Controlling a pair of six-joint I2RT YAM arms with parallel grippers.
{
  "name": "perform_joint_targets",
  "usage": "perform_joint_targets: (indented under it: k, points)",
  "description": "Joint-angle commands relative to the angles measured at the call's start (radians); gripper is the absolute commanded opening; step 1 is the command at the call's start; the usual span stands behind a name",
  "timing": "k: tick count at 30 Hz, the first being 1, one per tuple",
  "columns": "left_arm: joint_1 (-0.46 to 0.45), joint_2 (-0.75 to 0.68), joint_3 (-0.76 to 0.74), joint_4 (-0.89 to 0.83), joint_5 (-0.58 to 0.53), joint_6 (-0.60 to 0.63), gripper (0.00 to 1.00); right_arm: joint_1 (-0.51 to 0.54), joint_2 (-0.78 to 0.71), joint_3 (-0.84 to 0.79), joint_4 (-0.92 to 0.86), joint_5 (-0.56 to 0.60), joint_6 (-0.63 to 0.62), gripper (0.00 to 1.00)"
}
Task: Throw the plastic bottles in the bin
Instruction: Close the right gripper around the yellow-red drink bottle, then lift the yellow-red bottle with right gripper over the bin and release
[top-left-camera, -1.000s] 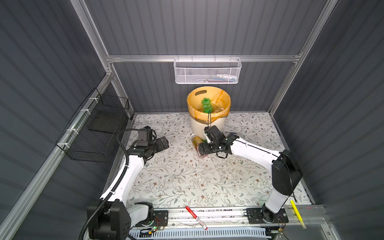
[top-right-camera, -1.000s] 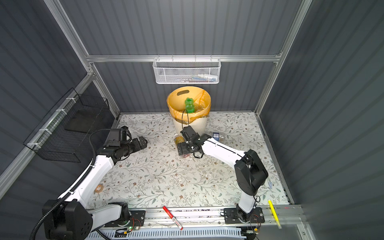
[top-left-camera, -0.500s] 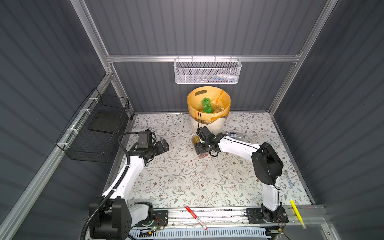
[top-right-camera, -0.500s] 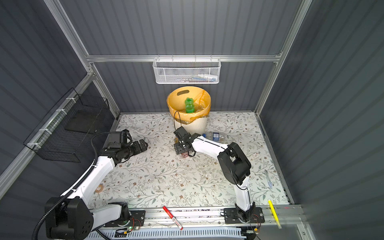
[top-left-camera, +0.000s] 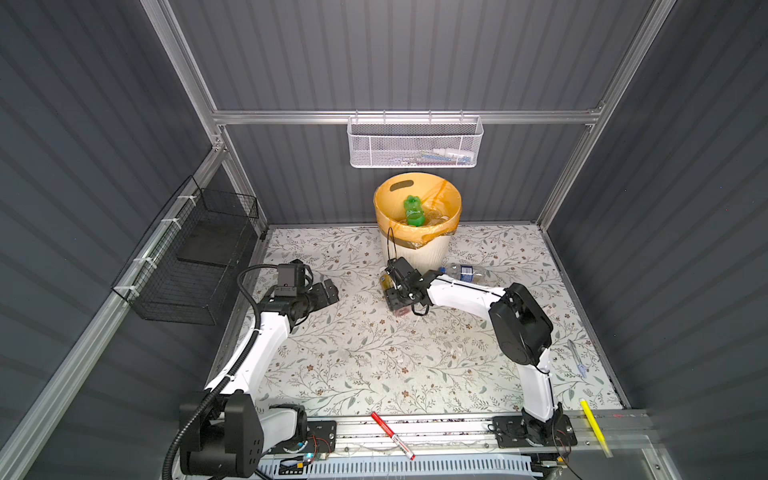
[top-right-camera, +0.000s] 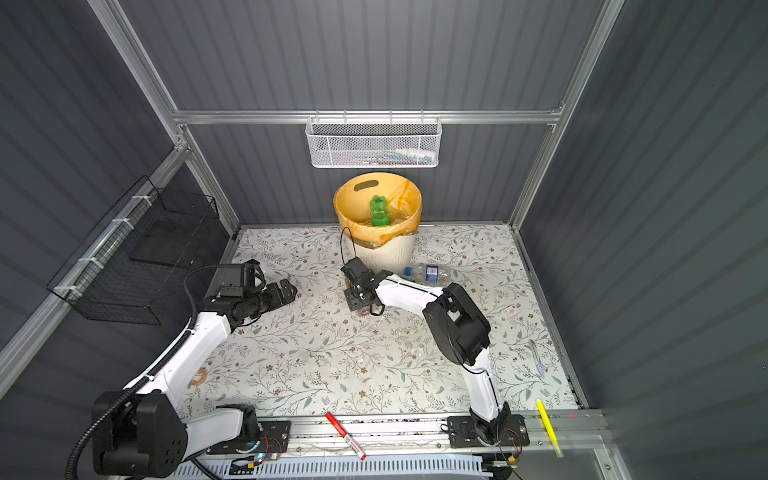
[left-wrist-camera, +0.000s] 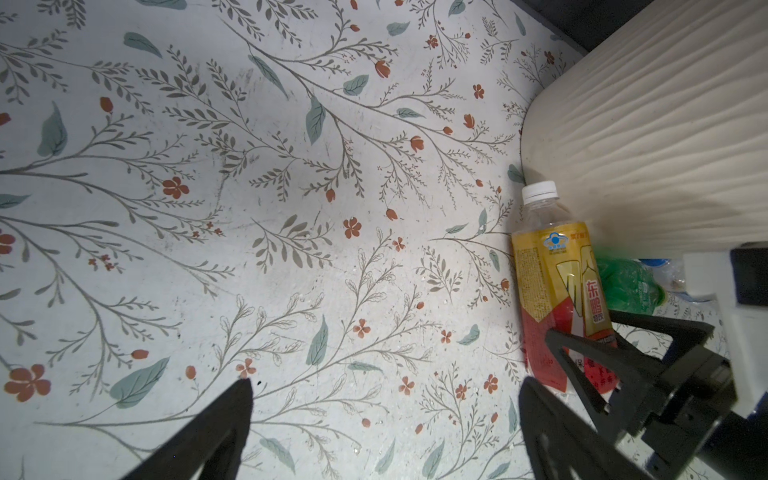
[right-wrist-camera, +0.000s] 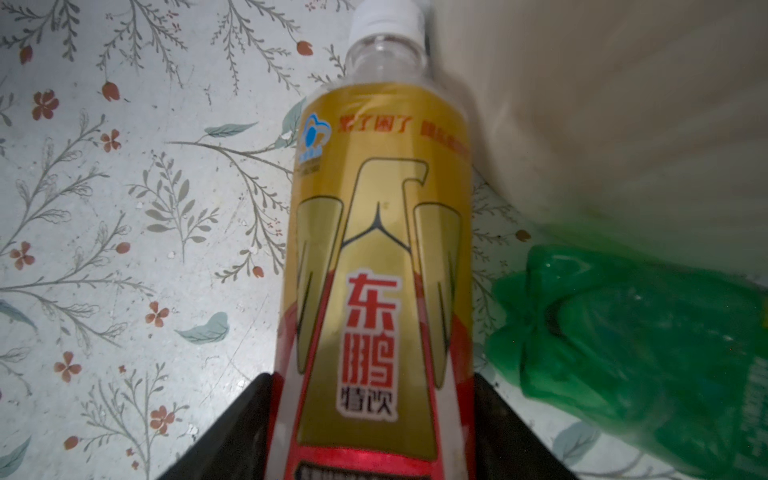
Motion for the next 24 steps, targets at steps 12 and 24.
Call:
perform_joint_targets:
  k: [12,24]
  points:
    - [0.007,-0.003,-0.032,0.010,0.024,-0.006,1.00,0.019,-0.285,-0.215,0.034,0.000,0.114,0.60]
    - [0.007,0.030,-0.012,-0.003,0.091,0.038,0.96,-0.047,-0.786,-0.710,0.004,0.064,0.401,0.59]
